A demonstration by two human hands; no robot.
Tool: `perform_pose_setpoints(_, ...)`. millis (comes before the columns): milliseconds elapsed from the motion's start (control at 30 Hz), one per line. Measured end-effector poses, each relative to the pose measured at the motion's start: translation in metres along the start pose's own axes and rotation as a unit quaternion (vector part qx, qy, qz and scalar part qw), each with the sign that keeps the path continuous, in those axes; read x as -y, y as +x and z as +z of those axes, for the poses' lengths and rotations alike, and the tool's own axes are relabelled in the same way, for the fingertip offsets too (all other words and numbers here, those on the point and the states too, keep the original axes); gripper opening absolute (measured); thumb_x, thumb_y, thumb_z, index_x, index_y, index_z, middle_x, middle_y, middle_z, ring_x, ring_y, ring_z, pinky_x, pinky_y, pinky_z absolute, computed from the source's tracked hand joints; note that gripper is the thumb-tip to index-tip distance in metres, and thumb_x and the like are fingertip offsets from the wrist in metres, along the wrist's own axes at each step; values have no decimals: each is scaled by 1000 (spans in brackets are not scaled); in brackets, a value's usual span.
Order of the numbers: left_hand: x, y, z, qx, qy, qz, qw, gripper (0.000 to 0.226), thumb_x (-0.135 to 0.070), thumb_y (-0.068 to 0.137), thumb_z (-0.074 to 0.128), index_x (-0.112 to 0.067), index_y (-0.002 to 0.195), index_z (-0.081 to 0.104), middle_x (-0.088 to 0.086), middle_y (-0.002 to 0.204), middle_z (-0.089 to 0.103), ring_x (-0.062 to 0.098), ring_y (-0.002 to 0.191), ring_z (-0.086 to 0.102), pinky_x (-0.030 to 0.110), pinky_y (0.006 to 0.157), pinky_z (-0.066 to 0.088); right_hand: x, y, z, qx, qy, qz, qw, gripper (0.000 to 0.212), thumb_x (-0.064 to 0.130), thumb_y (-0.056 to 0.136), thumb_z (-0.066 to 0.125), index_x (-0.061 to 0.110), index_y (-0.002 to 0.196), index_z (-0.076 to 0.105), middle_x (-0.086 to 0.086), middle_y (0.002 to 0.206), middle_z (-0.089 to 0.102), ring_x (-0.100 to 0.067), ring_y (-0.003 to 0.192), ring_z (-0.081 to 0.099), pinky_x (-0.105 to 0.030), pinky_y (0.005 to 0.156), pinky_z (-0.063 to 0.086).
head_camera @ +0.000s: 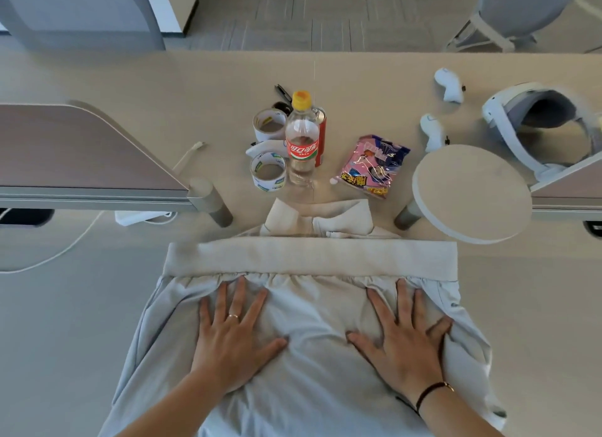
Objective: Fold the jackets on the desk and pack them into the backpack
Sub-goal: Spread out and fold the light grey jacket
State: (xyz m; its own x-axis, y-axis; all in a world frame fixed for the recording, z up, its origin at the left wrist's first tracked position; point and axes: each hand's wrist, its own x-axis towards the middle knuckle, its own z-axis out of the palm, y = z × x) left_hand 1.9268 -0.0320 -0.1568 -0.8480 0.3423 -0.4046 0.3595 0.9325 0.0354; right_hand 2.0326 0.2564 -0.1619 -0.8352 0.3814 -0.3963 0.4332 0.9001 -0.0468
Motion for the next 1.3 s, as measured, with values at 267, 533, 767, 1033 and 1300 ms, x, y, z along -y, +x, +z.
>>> perform_pose_setpoints(267,3,-123,51,-11,-19,6,1000,91,-86,74,47,-29,145,52,18,152,42,45,136,42,69,108,25,-7,-108,40,41,-8,-30,999,97,99,69,34,45,149,39,-11,163,27,-41,145,30,-79,94,25)
perform_pose_setpoints(533,27,-59,-8,-125,-32,63,990,83,-67,76,65,-27,145,44,8,148,46,33,139,38,50,115,28,19,-93,-8,-104,83,-113,985,61,56,94,44,31,149,34,-11,151,40,-33,135,42,-54,112,36)
perform_pose_setpoints(767,21,-10,-47,44,-96,83,991,68,-66,83,62,-34,139,43,-4,129,57,22,121,54,38,99,43,50,-15,-47,21,18,-166,986,60,51,92,55,31,146,38,8,142,45,-19,136,37,-43,115,25)
perform_pose_setpoints(1033,17,-14,-60,182,-116,128,968,31,-26,91,55,-41,108,35,-2,100,57,24,86,59,45,81,52,46,-8,-48,57,-11,-162,985,17,43,93,52,32,103,60,8,104,62,-21,116,49,-39,95,28)
perform_pose_setpoints(1300,11,-5,-118,90,-175,184,963,32,-12,88,61,-30,112,49,-12,95,58,19,89,54,32,74,40,22,7,-83,72,181,-244,950,17,34,97,58,18,90,60,5,89,57,-15,82,56,-36,73,45)
